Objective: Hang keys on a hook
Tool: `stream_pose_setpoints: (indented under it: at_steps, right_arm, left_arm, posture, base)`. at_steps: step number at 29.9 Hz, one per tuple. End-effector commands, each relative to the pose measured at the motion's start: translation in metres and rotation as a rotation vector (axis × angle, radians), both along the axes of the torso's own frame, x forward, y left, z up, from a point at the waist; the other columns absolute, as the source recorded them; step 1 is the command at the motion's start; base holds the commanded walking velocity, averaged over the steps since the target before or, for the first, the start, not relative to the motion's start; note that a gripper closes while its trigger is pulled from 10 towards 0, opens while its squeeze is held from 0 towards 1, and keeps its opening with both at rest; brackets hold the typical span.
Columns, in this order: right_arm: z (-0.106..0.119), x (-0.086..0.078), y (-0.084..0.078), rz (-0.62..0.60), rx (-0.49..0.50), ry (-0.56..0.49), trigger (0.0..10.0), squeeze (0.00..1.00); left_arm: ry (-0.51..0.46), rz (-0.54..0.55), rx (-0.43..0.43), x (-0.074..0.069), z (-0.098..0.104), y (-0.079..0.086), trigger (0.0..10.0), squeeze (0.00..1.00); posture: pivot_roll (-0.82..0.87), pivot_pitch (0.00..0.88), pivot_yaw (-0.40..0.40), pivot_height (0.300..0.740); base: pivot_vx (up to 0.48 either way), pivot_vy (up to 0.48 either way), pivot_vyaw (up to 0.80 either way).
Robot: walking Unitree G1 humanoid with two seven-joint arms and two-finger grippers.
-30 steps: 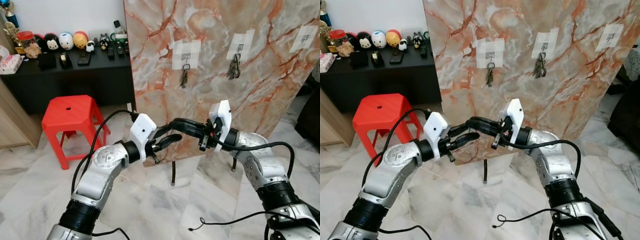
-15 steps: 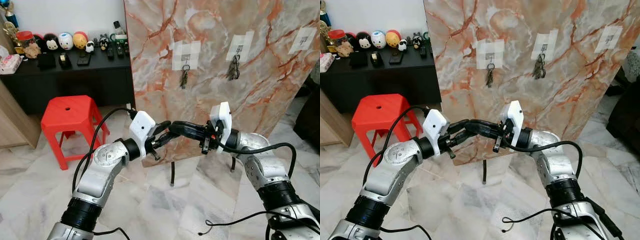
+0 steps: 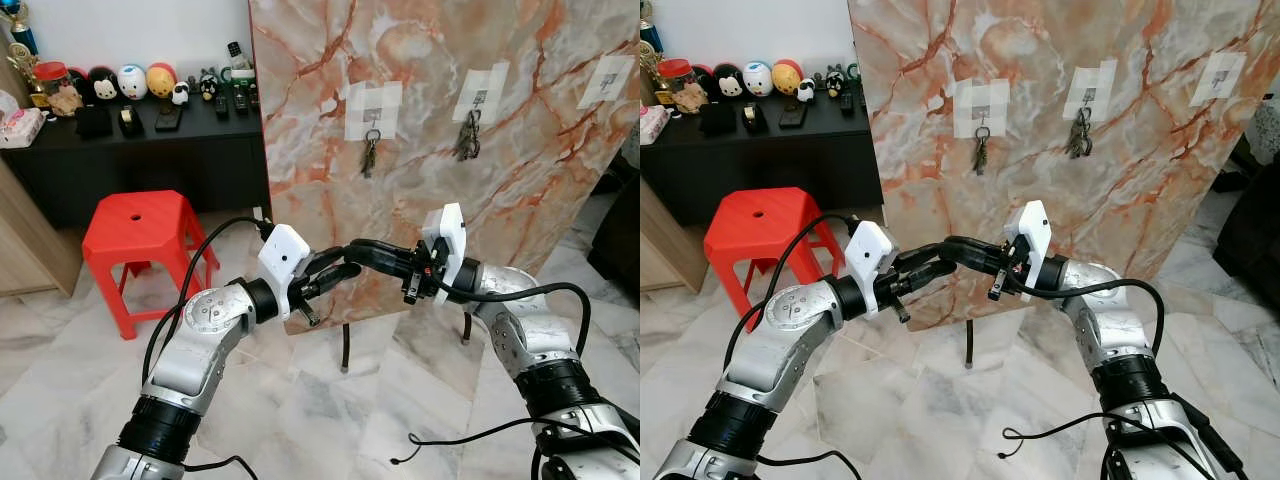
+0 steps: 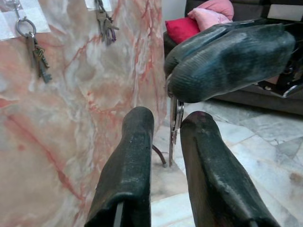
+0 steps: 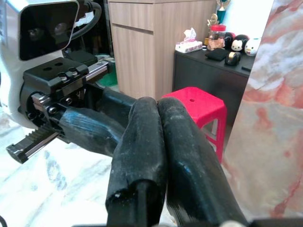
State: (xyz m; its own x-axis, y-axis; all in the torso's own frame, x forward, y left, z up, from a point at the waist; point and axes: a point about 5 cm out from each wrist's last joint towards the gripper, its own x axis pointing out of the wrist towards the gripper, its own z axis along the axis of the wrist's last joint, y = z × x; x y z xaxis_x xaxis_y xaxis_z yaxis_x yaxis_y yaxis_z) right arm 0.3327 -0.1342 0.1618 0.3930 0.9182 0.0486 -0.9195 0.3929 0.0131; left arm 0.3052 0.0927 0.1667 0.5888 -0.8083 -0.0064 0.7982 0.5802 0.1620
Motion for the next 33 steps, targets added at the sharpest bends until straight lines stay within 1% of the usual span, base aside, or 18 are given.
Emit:
stream_pose_setpoints:
  at_steps: [1,7,8,12,14,15,16,17,28,29,30,31,33]
  right_arm:
    - [0.0098,0.0048,-0.0018,-0.015,0.006,-0.037,10.0,0.0]
    - [0.0081,0.005,-0.0005,-0.021,0.009,-0.034,10.0,0.0]
    - [0.0076,0.0048,0.0001,-0.021,0.01,-0.032,10.0,0.0]
    - [0.0069,0.0044,0.0018,-0.019,0.013,-0.03,10.0,0.0]
    - [0.0067,0.0041,0.0024,-0.018,0.013,-0.03,10.0,0.0]
    - [0.0063,0.0042,0.0025,-0.019,0.014,-0.029,10.0,0.0]
    - [0.006,0.0042,0.0025,-0.019,0.014,-0.028,10.0,0.0]
    - [0.0049,0.004,0.0029,-0.019,0.012,-0.025,10.0,0.0]
    - [0.0017,0.0037,0.0034,-0.021,0.004,-0.015,10.0,0.0]
    - [0.0014,0.004,0.0031,-0.024,0.005,-0.014,10.0,0.0]
    - [0.0012,0.0041,0.003,-0.026,0.004,-0.013,10.0,0.0]
    - [0.0011,0.0042,0.0028,-0.026,0.004,-0.013,10.0,0.0]
    - [0.001,0.0042,0.0026,-0.027,0.003,-0.012,10.0,0.0]
  left_arm:
    - [0.017,-0.003,-0.009,-0.0009,-0.004,0.0003,6.0,0.0]
    - [0.019,0.001,-0.022,0.0001,-0.0039,-0.0015,5.8,0.0]
    - [0.019,-0.002,-0.027,0.0,-0.0037,-0.0029,4.9,0.0]
    - [0.018,-0.008,-0.041,0.0004,-0.0026,-0.0061,5.0,0.0]
    - [0.017,-0.01,-0.051,0.0004,-0.0011,-0.0067,6.7,0.0]
    - [0.016,-0.009,-0.05,0.0005,-0.001,-0.0067,8.5,0.0]
    - [0.016,-0.009,-0.049,0.0006,-0.0009,-0.0068,8.5,0.0]
    - [0.015,-0.006,-0.048,0.0009,-0.0009,-0.0064,10.0,0.0]
    - [0.017,0.019,-0.048,0.003,-0.0018,-0.0041,10.0,0.0]
    - [0.018,0.023,-0.048,0.0035,-0.002,-0.0038,4.9,0.0]
    - [0.016,0.032,-0.046,0.0042,-0.0022,-0.0033,9.3,0.0]
    - [0.015,0.037,-0.046,0.0047,-0.0023,-0.003,10.0,0.0]
    - [0.013,0.034,-0.052,0.0047,-0.0018,-0.0032,10.0,0.0]
  posture:
    - [-0.07,0.0,-0.08,0.74]
    - [-0.07,0.0,-0.078,0.74]
    - [-0.07,0.0,-0.076,0.74]
    - [-0.08,0.0,-0.074,0.74]
    - [-0.08,0.0,-0.073,0.74]
    - [-0.08,0.0,-0.073,0.74]
    - [-0.08,0.0,-0.073,0.74]
    - [-0.08,0.0,-0.073,0.74]
    - [-0.07,0.0,-0.072,0.74]
    - [-0.07,0.0,-0.071,0.74]
    - [-0.07,0.0,-0.071,0.74]
    - [-0.07,0.0,-0.072,0.74]
    - [-0.08,0.0,-0.072,0.74]
  base:
    - [0.0,0.0,0.0]
    - [0.0,0.0,0.0]
    - [0.0,0.0,0.0]
    - [0.0,0.0,0.0]
    - [0.0,0.0,0.0]
    - [0.0,0.0,0.0]
    - [0.0,0.0,0.0]
    - [0.0,0.0,0.0]
    - [0.0,0.0,0.0]
    - [0.0,0.0,0.0]
    - [0.0,0.0,0.0]
    - [0.0,0.0,0.0]
    - [0.0,0.0,0.0]
